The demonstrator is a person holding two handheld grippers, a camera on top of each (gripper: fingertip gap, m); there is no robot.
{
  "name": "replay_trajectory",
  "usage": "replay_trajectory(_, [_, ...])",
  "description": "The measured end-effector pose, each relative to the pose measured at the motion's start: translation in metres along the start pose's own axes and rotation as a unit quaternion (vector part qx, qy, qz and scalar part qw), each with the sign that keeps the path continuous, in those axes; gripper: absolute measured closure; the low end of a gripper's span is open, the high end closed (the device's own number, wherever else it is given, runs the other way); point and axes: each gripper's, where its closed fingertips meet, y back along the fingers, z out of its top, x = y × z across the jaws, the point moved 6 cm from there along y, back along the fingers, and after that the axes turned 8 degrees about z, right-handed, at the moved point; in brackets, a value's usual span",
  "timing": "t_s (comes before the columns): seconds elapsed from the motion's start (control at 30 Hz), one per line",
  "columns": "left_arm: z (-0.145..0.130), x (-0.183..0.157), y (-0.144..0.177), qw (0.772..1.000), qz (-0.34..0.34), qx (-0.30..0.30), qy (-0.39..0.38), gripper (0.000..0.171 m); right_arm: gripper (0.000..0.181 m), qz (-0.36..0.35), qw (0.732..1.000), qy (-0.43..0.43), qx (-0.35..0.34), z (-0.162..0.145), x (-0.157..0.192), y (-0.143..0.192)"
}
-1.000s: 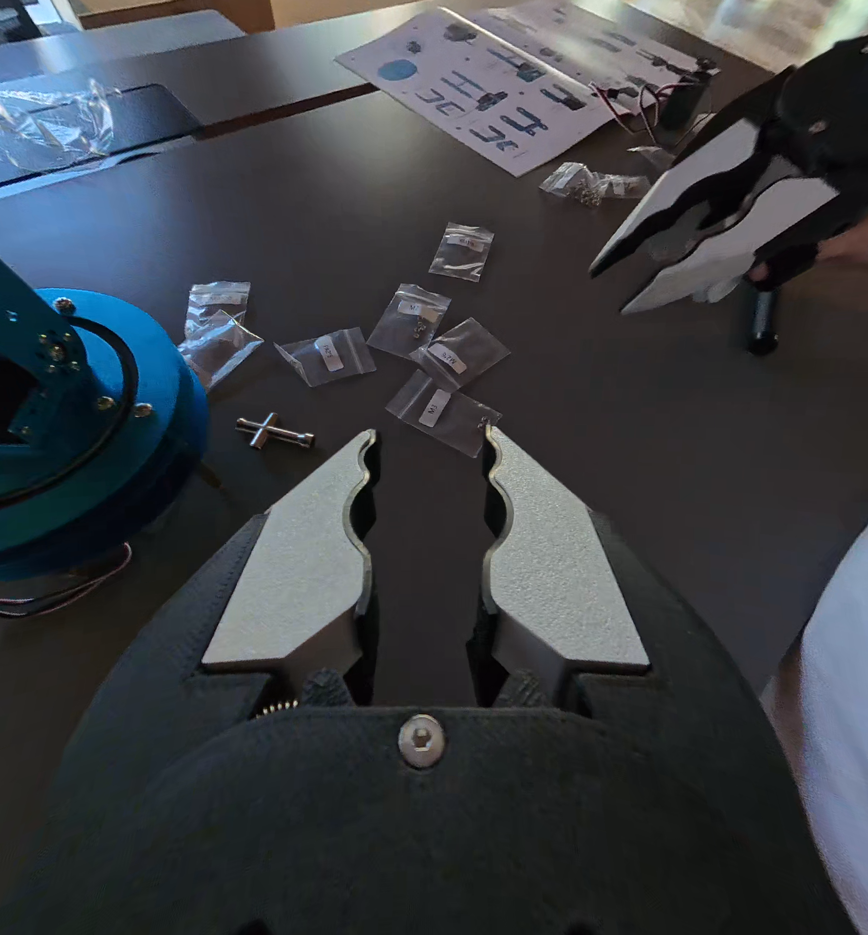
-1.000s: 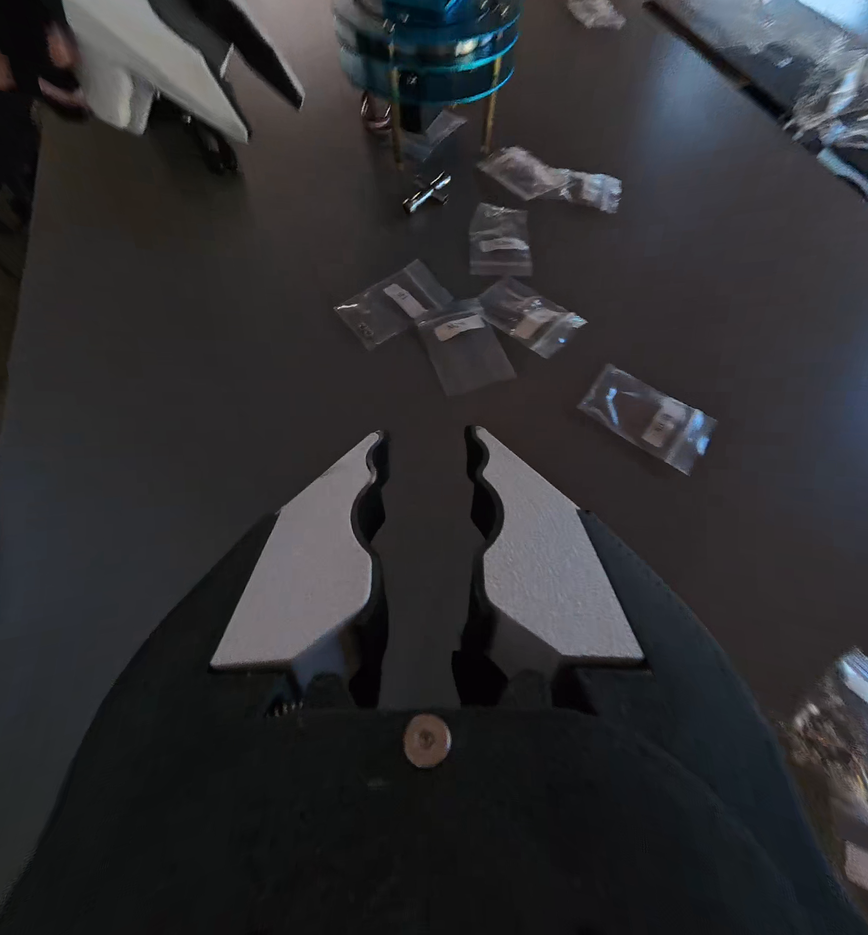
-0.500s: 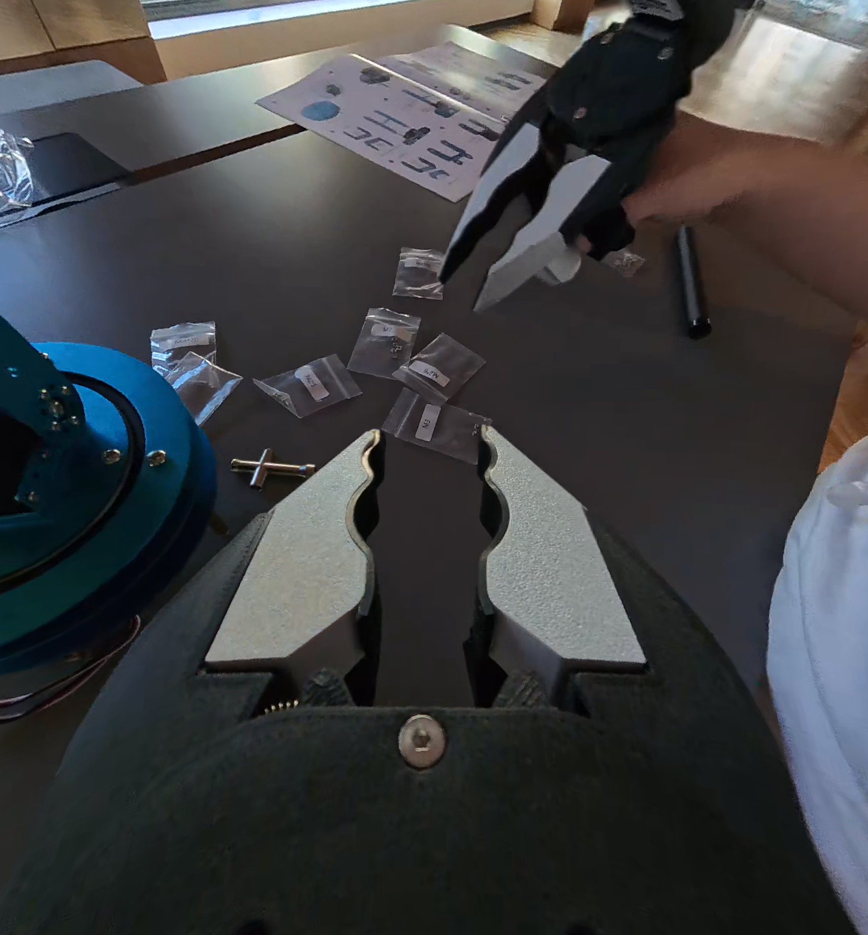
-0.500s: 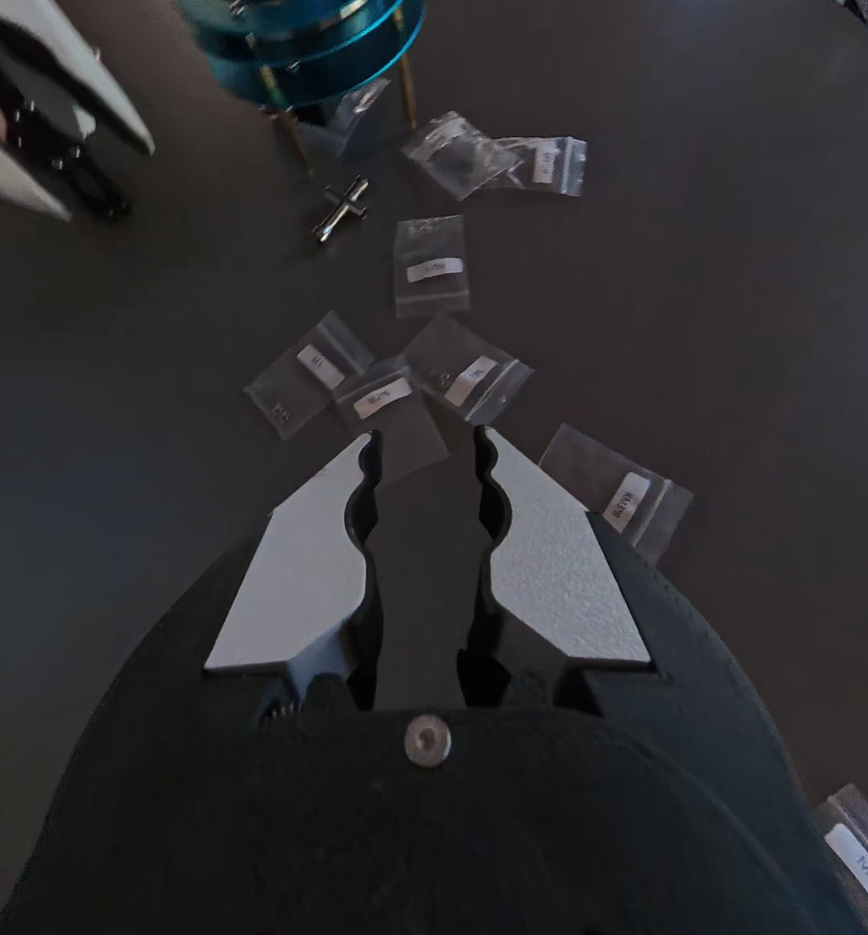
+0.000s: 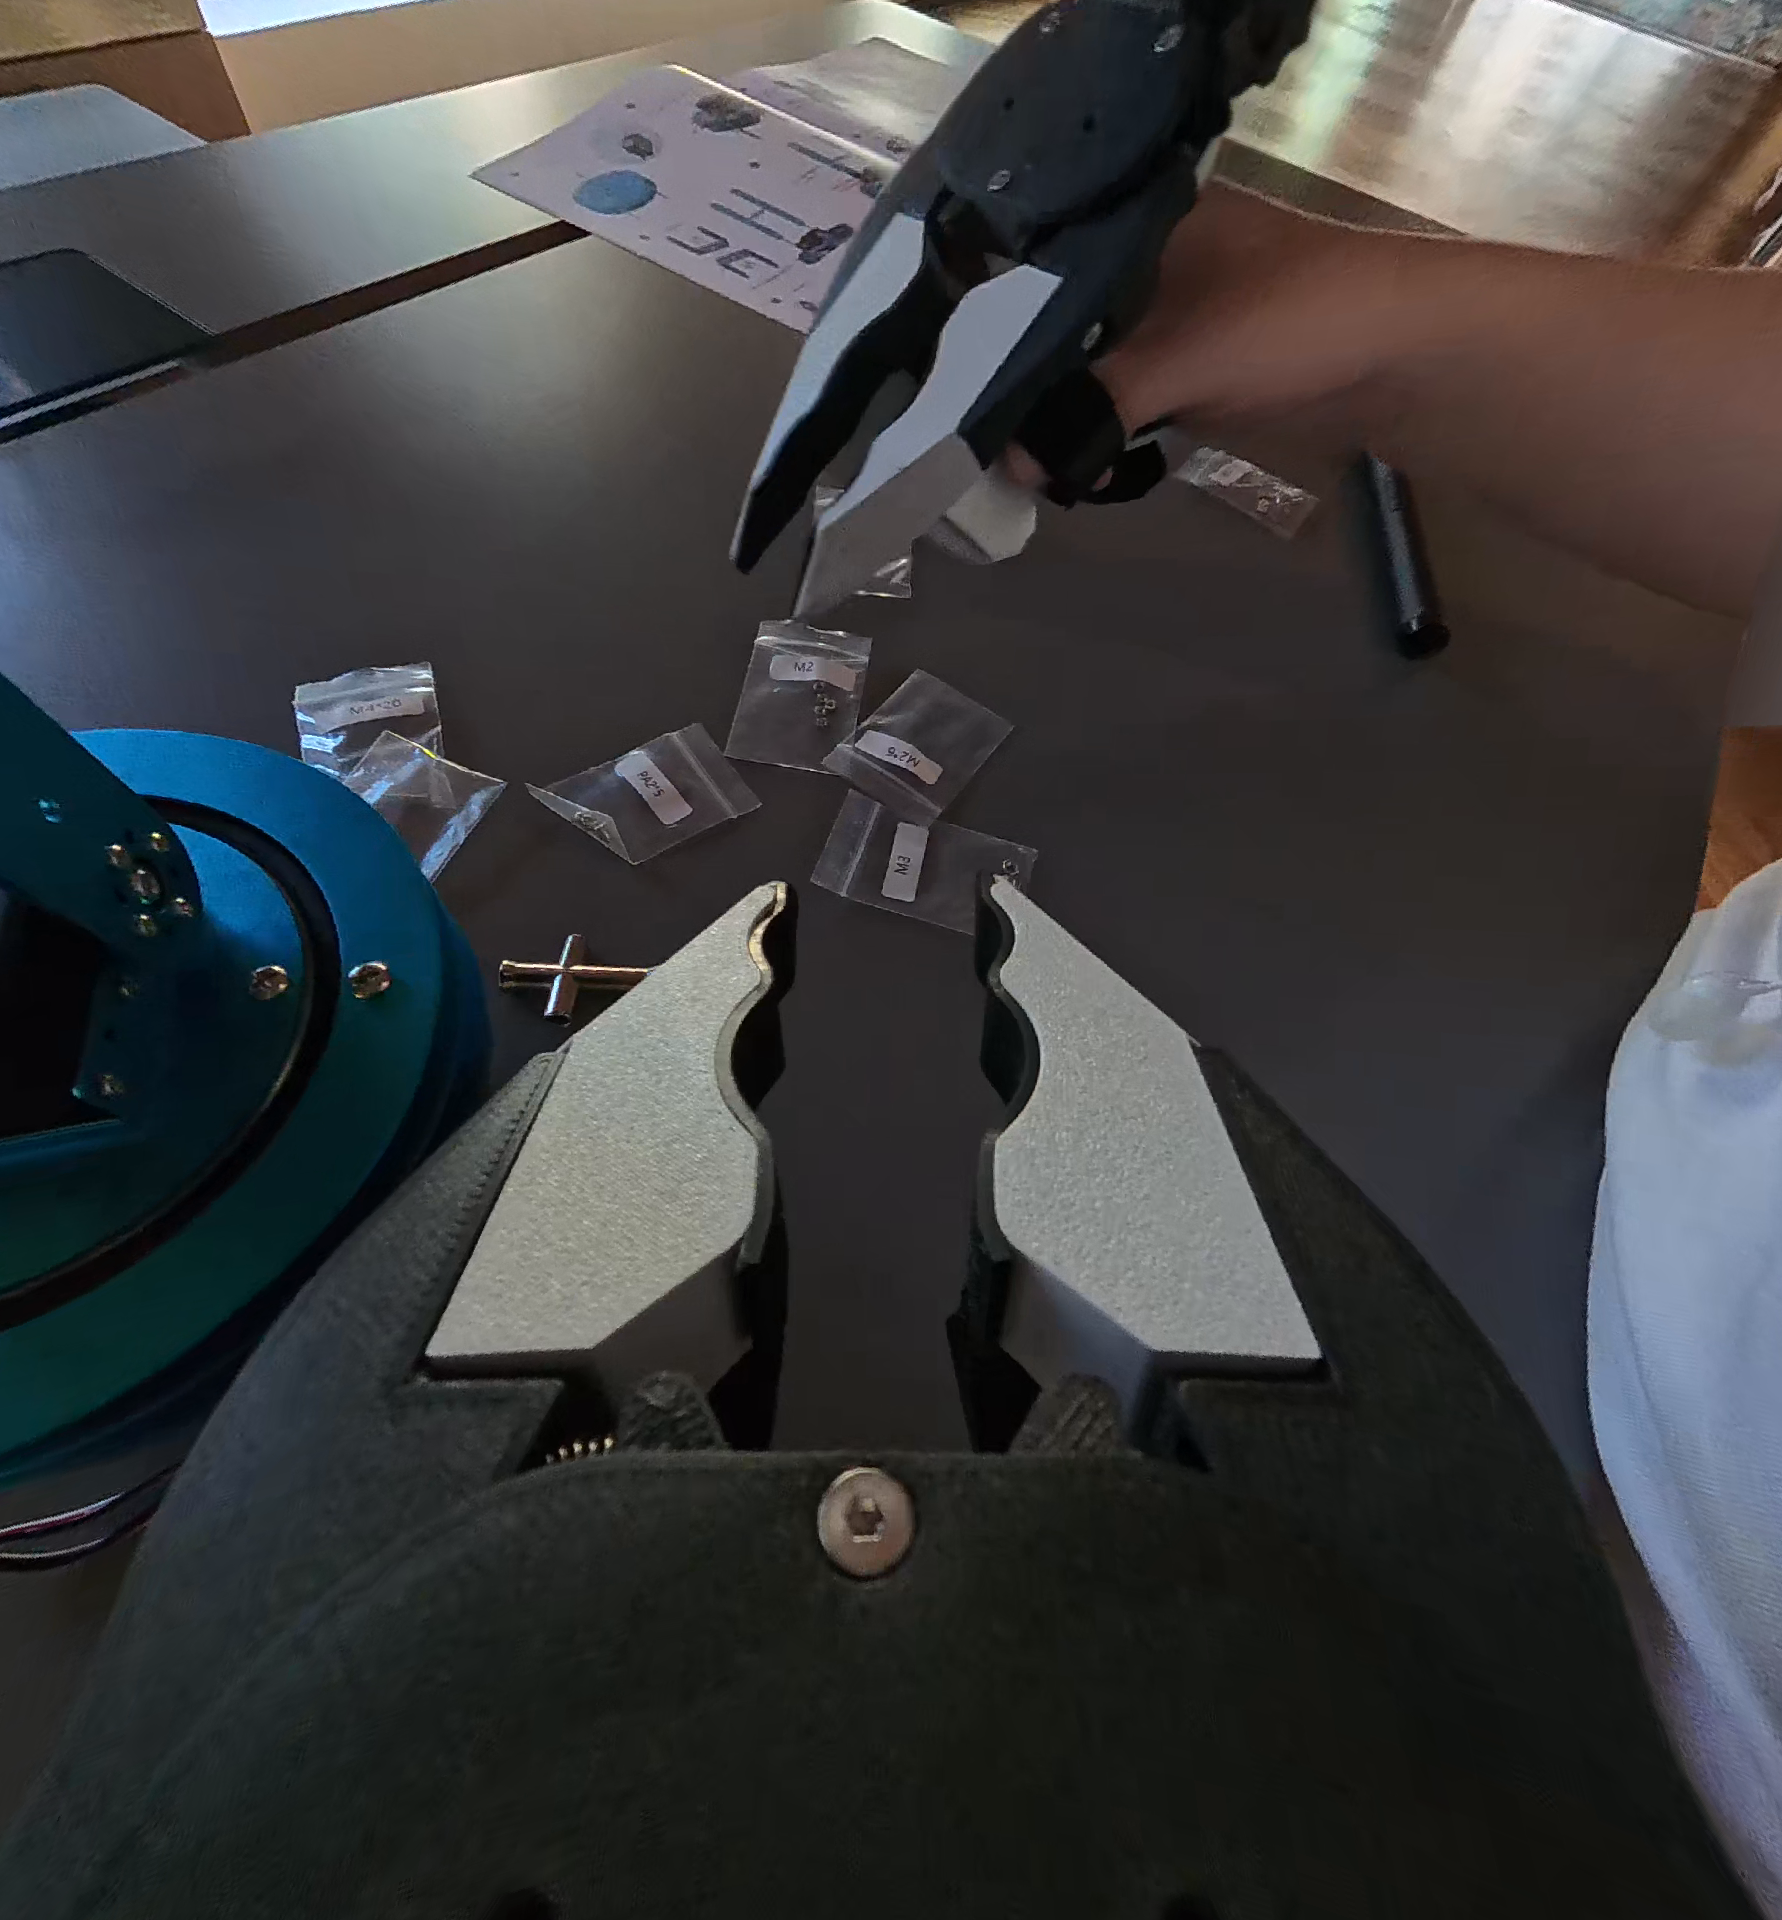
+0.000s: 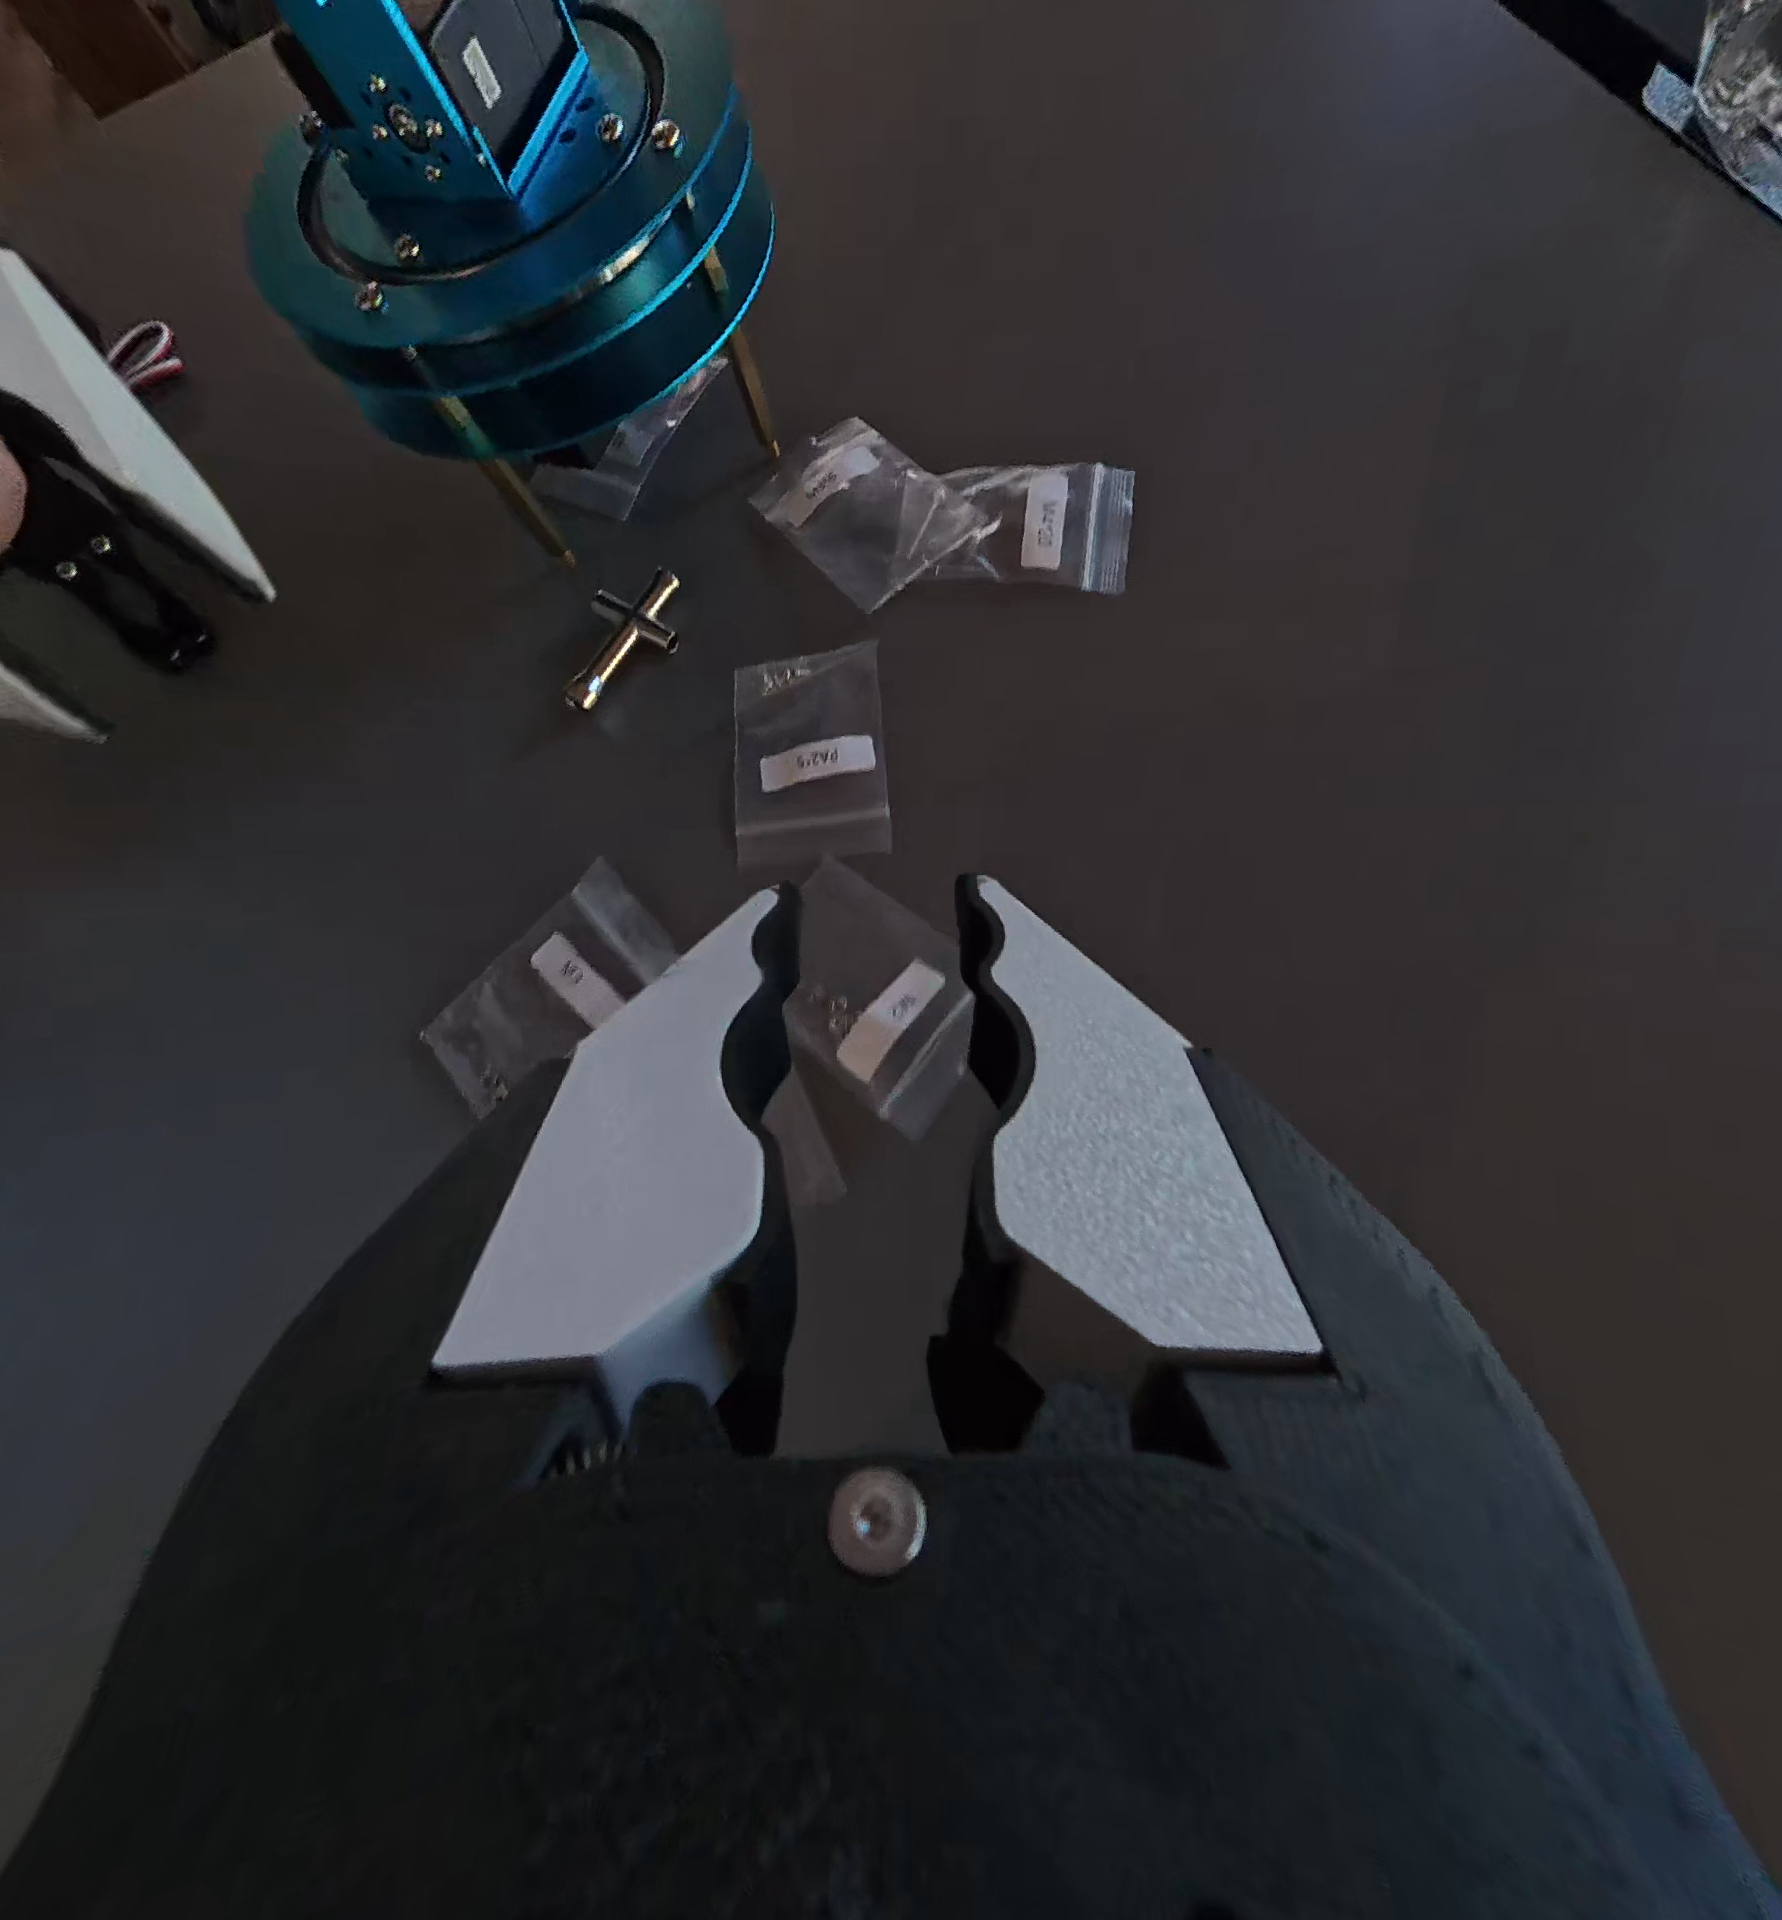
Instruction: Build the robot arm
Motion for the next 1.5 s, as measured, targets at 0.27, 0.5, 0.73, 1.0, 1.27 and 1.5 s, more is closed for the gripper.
replay_trajectory(0.27, [-0.001, 0.002, 0.002, 1.0, 0.003, 0.01, -0.007, 0.139, 0.149, 0.054, 0.997, 0.046, -0.003, 0.031, -0.004, -0.043])
replay_trajectory(0.5, [-0.002, 0.002, 0.012, 1.0, 0.016, 0.007, -0.006, 0.139, 0.148, -0.049, 0.998, 0.009, -0.039, 0.017, -0.024, 0.063])
replay_trajectory(0.73, [0.006, -0.01, 0.01, 1.0, 0.03, 0.004, 0.008, 0.139, 0.157, -0.231, 0.962, -0.082, -0.119, -0.057, -0.028, 0.226])
replay_trajectory(1.0, [0.025, -0.041, 0.03, 0.999, 0.045, -0.008, 0.016, 0.138, 0.143, 0.06, 0.989, 0.091, -0.095, 0.008, 0.013, 0.059])
replay_trajectory(1.27, [-0.005, -0.055, 0.076, 0.997, 0.075, -0.005, 0.03, 0.137, 0.128, 0.076, 0.952, 0.285, 0.078, 0.063, -0.004, -0.085])
replay_trajectory(1.5, [-0.037, -0.047, 0.122, 0.991, 0.115, -0.002, 0.067, 0.138, 0.127, 0.079, 0.95, 0.27, 0.134, 0.064, -0.022, -0.114])
